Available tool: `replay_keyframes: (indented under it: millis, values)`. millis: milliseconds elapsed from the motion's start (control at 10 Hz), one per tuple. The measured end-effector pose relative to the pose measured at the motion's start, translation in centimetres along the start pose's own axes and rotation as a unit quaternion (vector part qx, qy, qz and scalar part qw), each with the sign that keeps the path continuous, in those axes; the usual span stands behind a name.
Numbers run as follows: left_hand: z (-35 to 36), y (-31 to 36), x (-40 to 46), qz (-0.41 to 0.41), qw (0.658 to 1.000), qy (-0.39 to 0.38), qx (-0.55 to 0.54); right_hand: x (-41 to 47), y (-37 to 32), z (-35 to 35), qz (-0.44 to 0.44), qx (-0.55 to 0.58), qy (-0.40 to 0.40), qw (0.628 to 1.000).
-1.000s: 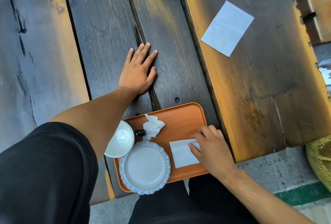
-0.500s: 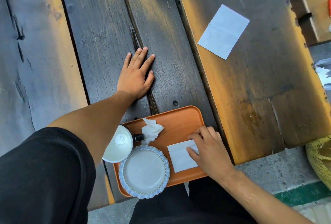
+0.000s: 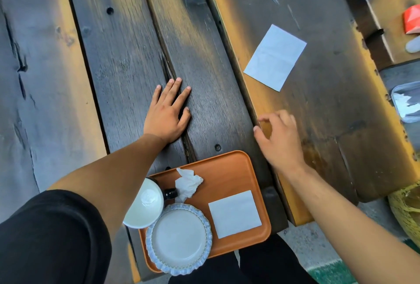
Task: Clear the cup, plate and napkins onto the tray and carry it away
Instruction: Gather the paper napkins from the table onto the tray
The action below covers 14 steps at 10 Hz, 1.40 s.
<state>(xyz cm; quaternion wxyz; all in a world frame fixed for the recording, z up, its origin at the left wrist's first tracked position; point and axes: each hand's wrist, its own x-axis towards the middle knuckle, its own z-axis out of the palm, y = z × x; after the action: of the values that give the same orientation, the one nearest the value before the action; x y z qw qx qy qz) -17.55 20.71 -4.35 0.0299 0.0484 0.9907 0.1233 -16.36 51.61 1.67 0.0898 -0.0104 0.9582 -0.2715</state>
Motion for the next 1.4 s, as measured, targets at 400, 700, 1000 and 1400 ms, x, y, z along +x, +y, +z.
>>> replay_keyframes:
  millis: [400, 700, 1000, 1400]
  values:
    - [0.1, -0.2, 0.0, 0.007, 1.000, 0.011, 0.000, 14.9, 0.5, -2.2, 0.024, -0.044, 0.042, 0.998]
    - [0.4, -0.4, 0.1, 0.017, 1.000, 0.025, 0.001, 18.7, 0.6, -2.0, 0.034, -0.105, 0.017, 0.994]
    - [0.4, -0.3, 0.1, 0.019, 0.999, 0.029, -0.002, 18.3, 0.6, -2.3, 0.012, -0.116, 0.021, 0.993]
    - [0.4, -0.3, 0.0, 0.012, 1.000, 0.028, -0.006, 14.8, -0.1, -2.6, -0.009, -0.095, 0.016, 0.995]
